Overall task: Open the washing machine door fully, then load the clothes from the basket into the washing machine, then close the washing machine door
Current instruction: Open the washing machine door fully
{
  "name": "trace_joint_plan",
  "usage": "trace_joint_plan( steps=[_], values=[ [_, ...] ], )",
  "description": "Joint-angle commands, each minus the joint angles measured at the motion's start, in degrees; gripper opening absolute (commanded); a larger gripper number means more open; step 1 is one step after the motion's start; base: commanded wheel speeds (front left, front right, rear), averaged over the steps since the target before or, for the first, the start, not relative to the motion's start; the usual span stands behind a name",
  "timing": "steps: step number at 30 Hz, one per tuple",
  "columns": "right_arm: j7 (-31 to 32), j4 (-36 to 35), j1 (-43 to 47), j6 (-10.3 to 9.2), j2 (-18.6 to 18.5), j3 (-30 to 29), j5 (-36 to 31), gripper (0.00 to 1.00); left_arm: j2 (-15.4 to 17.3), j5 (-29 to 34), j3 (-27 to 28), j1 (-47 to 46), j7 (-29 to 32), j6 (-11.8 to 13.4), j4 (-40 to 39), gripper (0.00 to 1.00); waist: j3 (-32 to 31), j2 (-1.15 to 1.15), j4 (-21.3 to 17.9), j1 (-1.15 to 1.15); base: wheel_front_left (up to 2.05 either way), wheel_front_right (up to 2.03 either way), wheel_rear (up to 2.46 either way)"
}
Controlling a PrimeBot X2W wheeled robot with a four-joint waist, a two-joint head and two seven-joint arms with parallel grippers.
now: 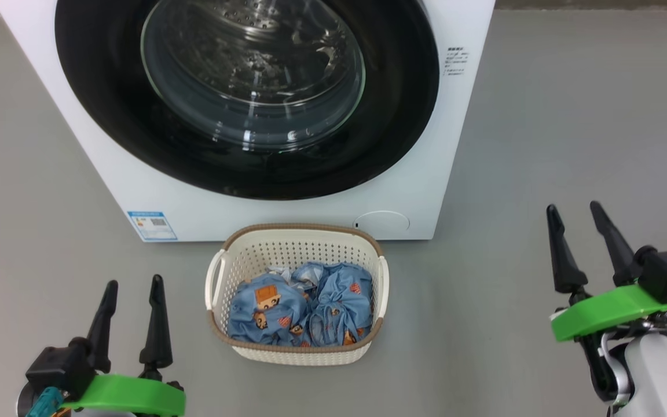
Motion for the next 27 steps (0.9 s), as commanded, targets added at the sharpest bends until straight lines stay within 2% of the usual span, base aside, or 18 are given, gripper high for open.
trace_joint_plan(
  steps=[1,2,3,4,5,6,7,8,19,27],
  values=[
    [-0.7,-1.1,-2.7,0.01,-0.9,0.8,0.6,1.00,0.5,0.2,2.0,-2.6,-0.5,-0.1,-1.8,1.00,0.8,0.00,0.6,0.00,0.00,0.00,0.00],
    [-0.7,-1.0,-3.0,0.01,-1.0,0.8,0.7,1.00,0.5,0.3,2.0,-2.7,-0.5,-0.1,-1.9,1.00,1.1,0.00,0.8,0.00,0.00,0.00,0.00],
    [-0.7,-1.0,-3.3,0.01,-1.1,0.7,0.8,0.93,0.4,0.3,2.0,-2.8,-0.5,-0.1,-1.9,1.00,1.3,0.00,0.9,0.00,0.00,0.00,0.00],
    [-0.7,-0.9,-3.6,0.01,-1.3,0.6,1.0,0.78,0.4,0.3,2.0,-2.9,-0.5,-0.1,-1.9,1.00,1.6,0.00,1.1,0.00,0.00,0.00,0.00],
    [-0.7,-0.9,-4.0,0.01,-1.5,0.5,1.2,0.49,0.3,0.2,2.0,-3.0,-0.5,-0.1,-2.0,1.00,1.9,0.00,1.3,0.00,0.00,0.00,0.00],
    [-0.7,-0.8,-4.4,0.01,-1.7,0.4,1.4,0.35,0.2,0.1,2.0,-3.1,-0.5,-0.2,-2.1,1.00,2.3,0.00,1.4,0.00,0.00,0.00,0.00],
    [-0.7,-0.8,-4.8,0.01,-1.9,0.4,1.6,0.10,0.2,0.0,2.0,-3.3,-0.5,-0.2,-2.2,1.00,2.7,0.00,1.6,0.00,0.00,0.00,0.00],
    [-0.7,-0.7,-5.3,0.01,-2.1,0.3,1.9,0.00,0.1,0.0,1.9,-3.4,-0.5,-0.2,-2.3,1.00,3.0,0.00,1.8,0.00,0.00,0.00,0.00],
    [-0.7,1.5,-11.9,0.01,-4.8,-1.8,9.0,0.00,0.0,0.3,0.7,-4.5,-0.5,-0.3,-2.5,1.00,6.1,0.00,3.6,0.00,0.00,0.00,0.00],
    [-0.5,7.1,-19.0,0.01,-8.6,0.7,22.8,0.00,0.3,0.2,0.1,-6.2,-0.5,-0.4,-4.3,1.00,9.5,0.00,4.7,0.00,0.00,0.00,0.00]
  ],
)
